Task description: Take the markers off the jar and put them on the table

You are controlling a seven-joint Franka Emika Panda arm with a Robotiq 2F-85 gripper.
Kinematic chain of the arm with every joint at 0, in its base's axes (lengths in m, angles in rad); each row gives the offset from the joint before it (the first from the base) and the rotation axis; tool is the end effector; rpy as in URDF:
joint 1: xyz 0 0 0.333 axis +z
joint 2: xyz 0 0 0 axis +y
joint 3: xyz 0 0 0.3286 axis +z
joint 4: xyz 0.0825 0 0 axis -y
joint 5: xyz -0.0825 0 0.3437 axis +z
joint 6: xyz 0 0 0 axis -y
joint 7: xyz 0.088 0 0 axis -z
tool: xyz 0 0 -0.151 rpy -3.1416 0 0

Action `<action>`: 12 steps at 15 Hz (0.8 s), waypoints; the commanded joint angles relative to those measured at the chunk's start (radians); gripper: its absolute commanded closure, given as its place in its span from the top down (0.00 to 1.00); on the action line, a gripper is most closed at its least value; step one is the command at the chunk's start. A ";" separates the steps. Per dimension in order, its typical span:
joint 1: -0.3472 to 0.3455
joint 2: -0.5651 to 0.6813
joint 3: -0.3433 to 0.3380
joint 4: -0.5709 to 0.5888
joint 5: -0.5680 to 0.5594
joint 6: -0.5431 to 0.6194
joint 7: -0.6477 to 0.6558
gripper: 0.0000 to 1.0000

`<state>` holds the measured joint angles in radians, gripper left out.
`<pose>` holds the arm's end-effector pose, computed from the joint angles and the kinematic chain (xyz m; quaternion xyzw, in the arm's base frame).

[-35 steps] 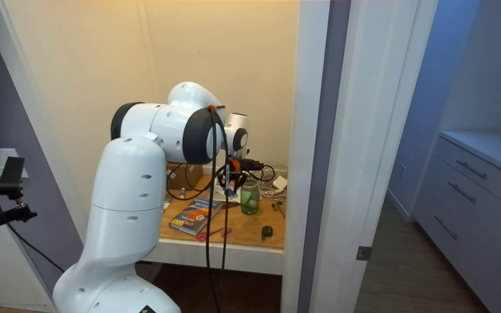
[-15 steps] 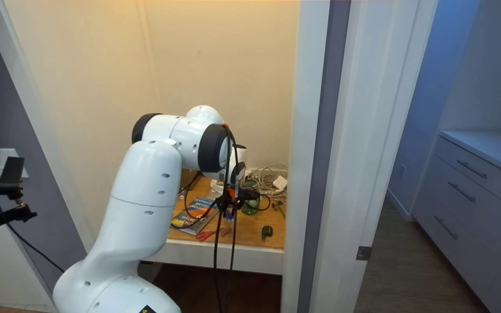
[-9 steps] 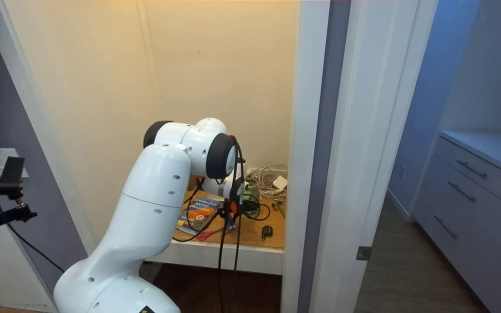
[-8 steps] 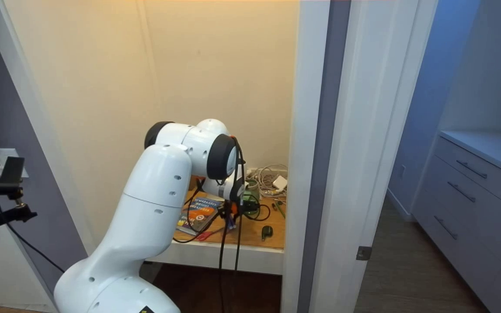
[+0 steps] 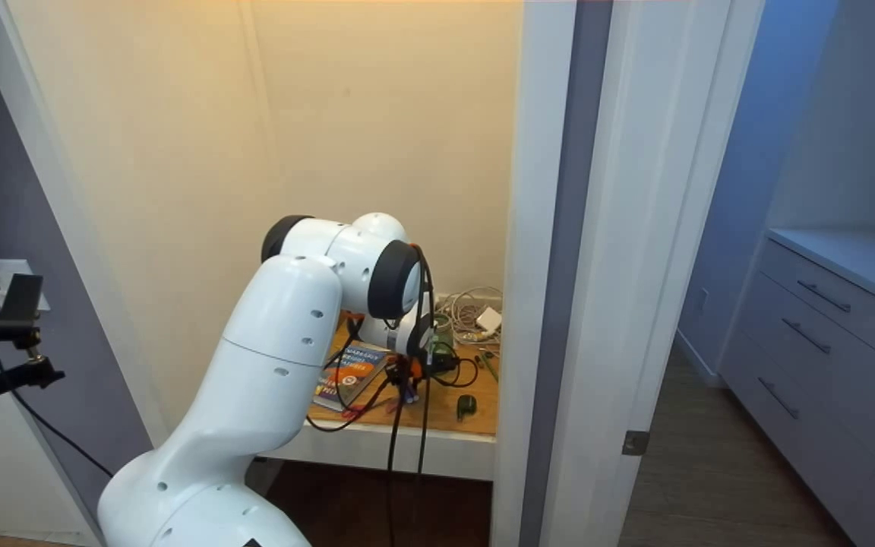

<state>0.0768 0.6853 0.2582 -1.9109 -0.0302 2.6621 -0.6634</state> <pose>0.5894 0.1996 0.1519 -0.8835 -0.4607 -0.0554 0.0641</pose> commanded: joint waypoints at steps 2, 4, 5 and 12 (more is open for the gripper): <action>-0.024 0.028 0.028 0.016 -0.022 0.014 -0.013 0.65; -0.025 0.025 0.029 0.014 -0.022 0.016 -0.012 0.77; -0.025 0.023 0.029 0.013 -0.023 0.016 -0.011 0.85; -0.026 0.011 0.031 0.012 -0.025 0.006 -0.009 1.00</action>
<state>0.0696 0.6966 0.2690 -1.9055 -0.0346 2.6635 -0.6676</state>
